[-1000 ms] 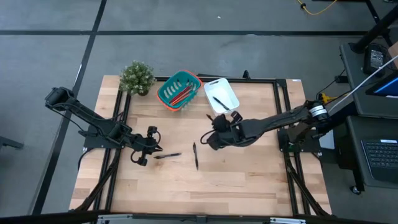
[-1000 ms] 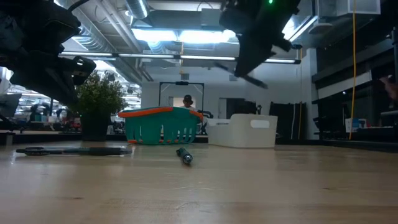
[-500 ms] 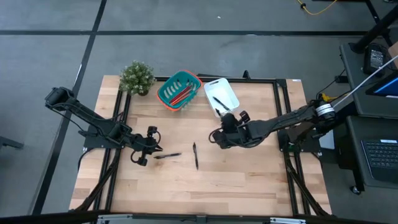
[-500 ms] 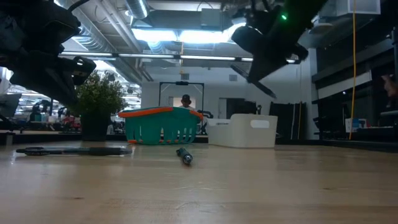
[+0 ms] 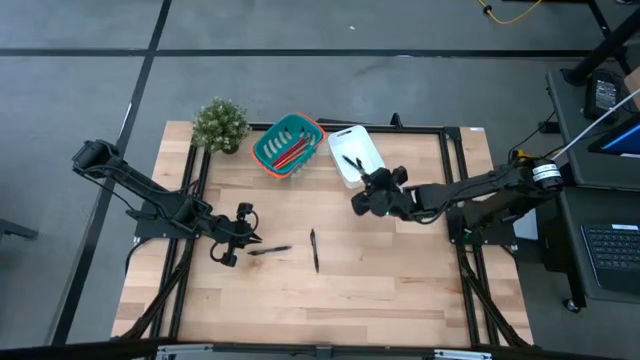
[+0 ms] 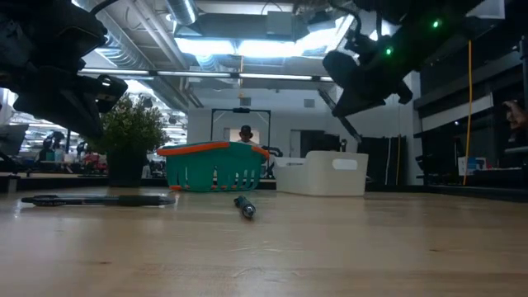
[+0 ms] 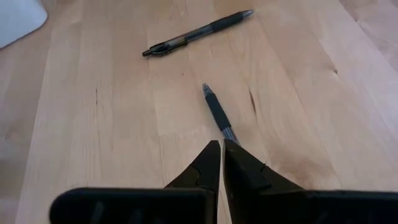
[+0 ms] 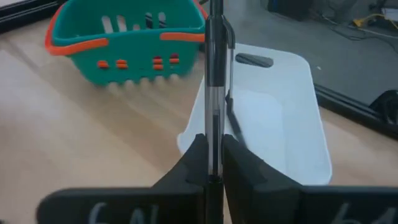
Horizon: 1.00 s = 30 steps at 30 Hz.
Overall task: Sort pens & pencils
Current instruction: Put the black pen into the white bin
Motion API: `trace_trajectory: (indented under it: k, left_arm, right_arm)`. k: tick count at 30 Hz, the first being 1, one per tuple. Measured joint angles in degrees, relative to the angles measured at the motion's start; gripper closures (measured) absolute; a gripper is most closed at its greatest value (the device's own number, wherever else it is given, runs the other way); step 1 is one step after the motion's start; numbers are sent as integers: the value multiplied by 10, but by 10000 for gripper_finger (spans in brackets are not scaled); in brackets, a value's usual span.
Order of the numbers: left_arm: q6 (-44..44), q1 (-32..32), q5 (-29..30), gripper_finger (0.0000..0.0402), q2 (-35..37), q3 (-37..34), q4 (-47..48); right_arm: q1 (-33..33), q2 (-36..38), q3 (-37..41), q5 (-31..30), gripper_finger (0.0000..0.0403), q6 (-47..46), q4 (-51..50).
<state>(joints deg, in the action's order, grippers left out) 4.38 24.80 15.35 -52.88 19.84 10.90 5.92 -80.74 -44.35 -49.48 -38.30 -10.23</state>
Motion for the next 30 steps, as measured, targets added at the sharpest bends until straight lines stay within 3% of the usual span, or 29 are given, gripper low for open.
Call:
trace_trajectory:
  k: [8,21,25,30]
  left_arm:
    - [0,0,0,388,0,0,-2]
    - [0,0,4,388,0,0,-2]
    - [0,0,4,388,0,0,-2]
    - [0,0,5,388,0,0,-3]
  right_arm:
    - [-76,0,9,34,376,104,83]
    - [-230,0,9,187,376,187,136]
    - [-271,-6,-12,276,376,205,117]
    - [-312,-37,-78,335,376,210,-12]
